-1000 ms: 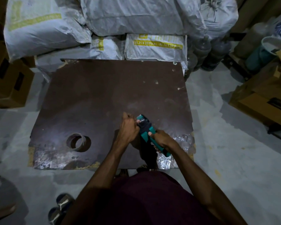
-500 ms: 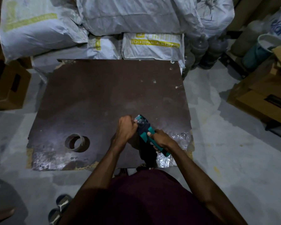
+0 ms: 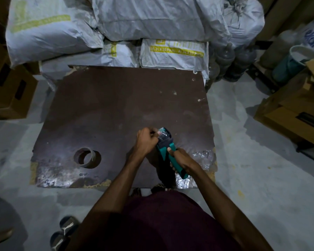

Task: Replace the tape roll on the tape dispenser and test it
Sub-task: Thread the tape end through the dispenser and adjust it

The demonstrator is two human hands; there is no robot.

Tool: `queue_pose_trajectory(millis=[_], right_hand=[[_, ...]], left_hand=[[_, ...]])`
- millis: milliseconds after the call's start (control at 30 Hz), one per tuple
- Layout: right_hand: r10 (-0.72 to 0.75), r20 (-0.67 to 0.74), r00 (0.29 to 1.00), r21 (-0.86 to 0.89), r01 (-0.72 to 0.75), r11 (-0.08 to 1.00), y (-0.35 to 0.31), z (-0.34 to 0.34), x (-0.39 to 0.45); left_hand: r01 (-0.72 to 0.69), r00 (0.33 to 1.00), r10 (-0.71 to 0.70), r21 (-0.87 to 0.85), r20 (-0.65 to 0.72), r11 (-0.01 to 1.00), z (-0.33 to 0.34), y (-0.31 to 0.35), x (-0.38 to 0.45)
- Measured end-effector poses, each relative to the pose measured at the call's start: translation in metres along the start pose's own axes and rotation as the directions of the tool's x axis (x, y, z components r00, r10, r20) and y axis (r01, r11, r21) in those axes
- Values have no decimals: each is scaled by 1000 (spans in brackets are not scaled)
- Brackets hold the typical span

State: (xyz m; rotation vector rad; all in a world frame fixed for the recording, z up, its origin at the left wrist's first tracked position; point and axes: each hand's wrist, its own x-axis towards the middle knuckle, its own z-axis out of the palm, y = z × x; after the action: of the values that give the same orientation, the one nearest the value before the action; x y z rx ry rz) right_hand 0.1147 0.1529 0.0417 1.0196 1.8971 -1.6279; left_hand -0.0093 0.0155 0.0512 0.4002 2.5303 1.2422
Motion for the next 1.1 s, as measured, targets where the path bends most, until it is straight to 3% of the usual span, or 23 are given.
queue_pose_trajectory(millis=[133,267,467,733,933,1100], right_hand=[[-45,-15,999,46,45,998,2,4,1],[-142,-40,989,90,145,985,1,4,-2],[-300,-106,948,106,310,945,-12,3,4],[-358,-169,918,102,378,920,-35,0,15],[-293,-171,941,227,327,917,-29,3,26],[-302,-169,938,341,344,875,-32,15,27]], left_hand=[[-21,995,6,-156,-99,988,1,0,-6],[58,985,-108,-336,-132,940,1,-10,-12],[185,973,-219,-336,-67,924,5,-32,-19],[406,896,-331,-244,296,881,7,-50,-25],[443,856,-320,-257,406,859,0,-39,-31],[574,724,-303,-298,620,763,2,-11,-41]])
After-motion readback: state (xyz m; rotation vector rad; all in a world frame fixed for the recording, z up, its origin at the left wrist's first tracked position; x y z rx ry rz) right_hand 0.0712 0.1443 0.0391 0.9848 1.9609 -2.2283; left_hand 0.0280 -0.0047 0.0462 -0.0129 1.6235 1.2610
